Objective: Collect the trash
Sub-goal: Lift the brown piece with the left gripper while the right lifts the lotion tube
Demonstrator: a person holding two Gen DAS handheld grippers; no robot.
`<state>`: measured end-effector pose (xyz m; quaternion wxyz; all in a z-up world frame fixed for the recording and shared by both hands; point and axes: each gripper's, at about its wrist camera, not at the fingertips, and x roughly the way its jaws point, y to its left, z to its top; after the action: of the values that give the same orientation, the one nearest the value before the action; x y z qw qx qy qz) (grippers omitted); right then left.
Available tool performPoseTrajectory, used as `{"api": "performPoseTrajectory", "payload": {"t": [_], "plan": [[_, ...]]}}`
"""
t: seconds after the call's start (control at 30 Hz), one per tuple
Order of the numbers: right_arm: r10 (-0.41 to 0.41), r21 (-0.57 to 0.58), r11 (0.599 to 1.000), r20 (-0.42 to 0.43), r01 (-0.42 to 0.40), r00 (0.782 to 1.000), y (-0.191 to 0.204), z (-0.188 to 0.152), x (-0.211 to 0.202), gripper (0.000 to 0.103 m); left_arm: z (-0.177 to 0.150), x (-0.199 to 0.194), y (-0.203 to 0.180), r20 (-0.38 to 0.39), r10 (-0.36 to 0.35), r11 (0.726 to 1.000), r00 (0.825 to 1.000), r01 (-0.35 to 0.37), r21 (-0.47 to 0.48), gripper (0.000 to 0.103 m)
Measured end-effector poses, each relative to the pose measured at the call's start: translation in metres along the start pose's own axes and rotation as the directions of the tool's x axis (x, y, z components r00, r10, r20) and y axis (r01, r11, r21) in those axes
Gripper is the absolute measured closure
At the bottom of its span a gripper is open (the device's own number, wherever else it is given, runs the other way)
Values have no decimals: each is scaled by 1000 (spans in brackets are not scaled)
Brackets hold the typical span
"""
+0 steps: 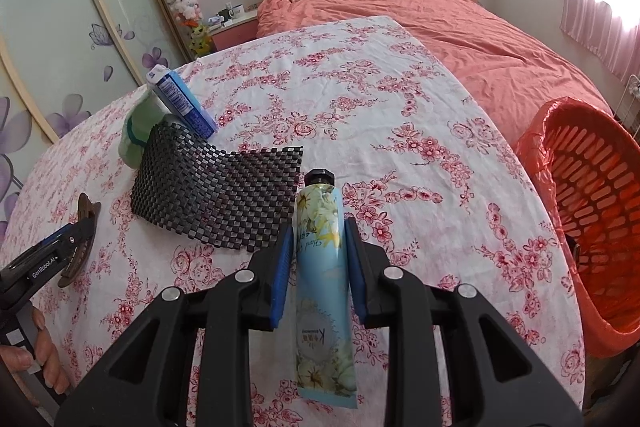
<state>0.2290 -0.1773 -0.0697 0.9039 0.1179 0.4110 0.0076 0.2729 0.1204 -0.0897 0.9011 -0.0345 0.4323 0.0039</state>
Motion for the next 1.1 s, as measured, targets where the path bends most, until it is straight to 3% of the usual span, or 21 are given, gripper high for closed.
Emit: {"api": "performPoseTrajectory", "payload": {"t": [0.17, 0.37, 0.53, 1.0, 1.1], "plan": [[9, 0, 1000, 3, -9, 1000, 1, 1, -1, 75, 1, -1, -1, 1, -19, 1000, 1000, 19, 8, 54], [-23, -26, 999, 1, 23, 1000, 7, 2, 1, 75, 0, 2, -9, -7, 27, 998, 1000, -26, 57, 54], [-56, -53, 997, -1, 55, 998, 12, 4, 4, 77, 1, 3, -14, -4, 48, 996, 999, -48, 69, 64], [-60, -57, 997, -3, 60, 998, 12, -1, 0, 79, -3, 0, -14, -4, 47, 997, 999, -46, 62, 63], [-59, -56, 997, -3, 59, 998, 12, -1, 0, 79, -2, 1, -14, -3, 43, 997, 999, -43, 63, 69]]}}
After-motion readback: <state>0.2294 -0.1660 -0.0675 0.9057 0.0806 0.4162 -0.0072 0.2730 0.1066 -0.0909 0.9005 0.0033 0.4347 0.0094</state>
